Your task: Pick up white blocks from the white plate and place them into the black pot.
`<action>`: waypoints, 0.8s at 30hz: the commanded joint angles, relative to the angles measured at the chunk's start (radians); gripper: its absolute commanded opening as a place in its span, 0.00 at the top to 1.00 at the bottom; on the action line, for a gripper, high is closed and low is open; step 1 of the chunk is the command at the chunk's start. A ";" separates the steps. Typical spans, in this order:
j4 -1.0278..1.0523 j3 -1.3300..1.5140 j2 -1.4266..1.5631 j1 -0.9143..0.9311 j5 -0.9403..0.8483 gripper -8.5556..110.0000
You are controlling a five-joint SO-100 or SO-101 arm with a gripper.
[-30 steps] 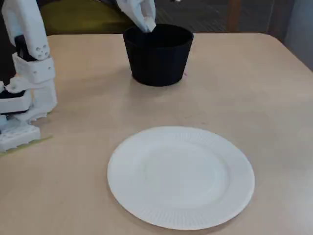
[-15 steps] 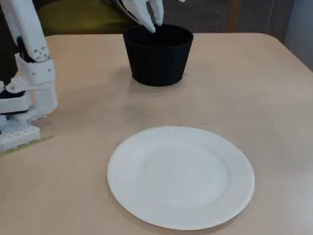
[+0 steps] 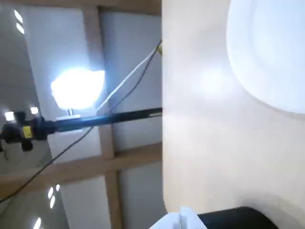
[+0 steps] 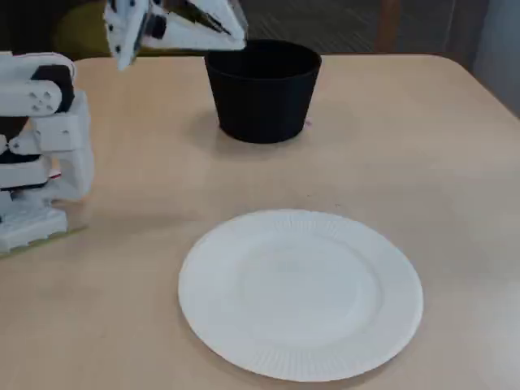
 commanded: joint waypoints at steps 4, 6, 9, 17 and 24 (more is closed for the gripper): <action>-0.021 0.262 0.153 0.040 -0.017 0.95; -0.026 0.308 0.155 0.055 -0.043 0.95; -0.028 0.379 0.155 0.092 -0.054 0.95; -0.014 0.468 0.155 0.140 -0.077 0.95; -0.008 0.468 0.155 0.149 -0.066 0.95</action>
